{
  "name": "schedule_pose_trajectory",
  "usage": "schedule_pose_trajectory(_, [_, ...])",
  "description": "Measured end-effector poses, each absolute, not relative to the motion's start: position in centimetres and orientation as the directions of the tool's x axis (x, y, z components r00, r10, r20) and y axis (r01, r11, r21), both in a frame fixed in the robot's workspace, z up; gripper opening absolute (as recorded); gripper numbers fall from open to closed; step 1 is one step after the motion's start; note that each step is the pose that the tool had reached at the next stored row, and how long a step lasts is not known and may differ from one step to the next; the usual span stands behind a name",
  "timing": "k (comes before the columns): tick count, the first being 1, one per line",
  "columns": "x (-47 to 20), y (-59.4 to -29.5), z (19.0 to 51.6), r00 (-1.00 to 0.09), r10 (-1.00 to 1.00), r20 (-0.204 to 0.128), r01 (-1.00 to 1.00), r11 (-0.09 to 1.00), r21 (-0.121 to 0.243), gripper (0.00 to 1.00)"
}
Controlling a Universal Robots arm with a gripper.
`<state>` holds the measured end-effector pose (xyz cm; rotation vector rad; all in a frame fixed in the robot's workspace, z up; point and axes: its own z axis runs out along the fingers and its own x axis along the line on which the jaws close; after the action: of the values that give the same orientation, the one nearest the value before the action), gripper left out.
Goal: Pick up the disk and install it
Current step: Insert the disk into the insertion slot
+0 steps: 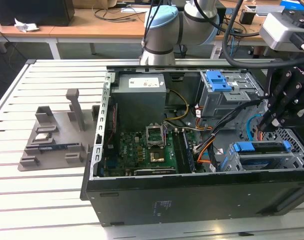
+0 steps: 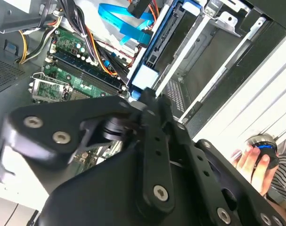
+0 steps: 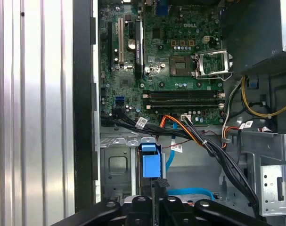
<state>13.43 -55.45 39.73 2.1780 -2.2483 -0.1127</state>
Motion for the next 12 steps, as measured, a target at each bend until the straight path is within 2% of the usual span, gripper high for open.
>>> schedule_pose_trajectory(1, [13.4,-55.4,39.7,-0.033,-0.999,-0.043,-0.998,0.030,0.058,0.17])
schedule_pose_trajectory(2, [13.4,-55.5,39.7,-0.033,-0.999,-0.043,-0.998,0.030,0.058,0.11])
schedule_pose_trajectory(12, [16.0,-54.9,39.0,-0.032,-0.999,-0.037,-0.998,0.030,0.062,0.11])
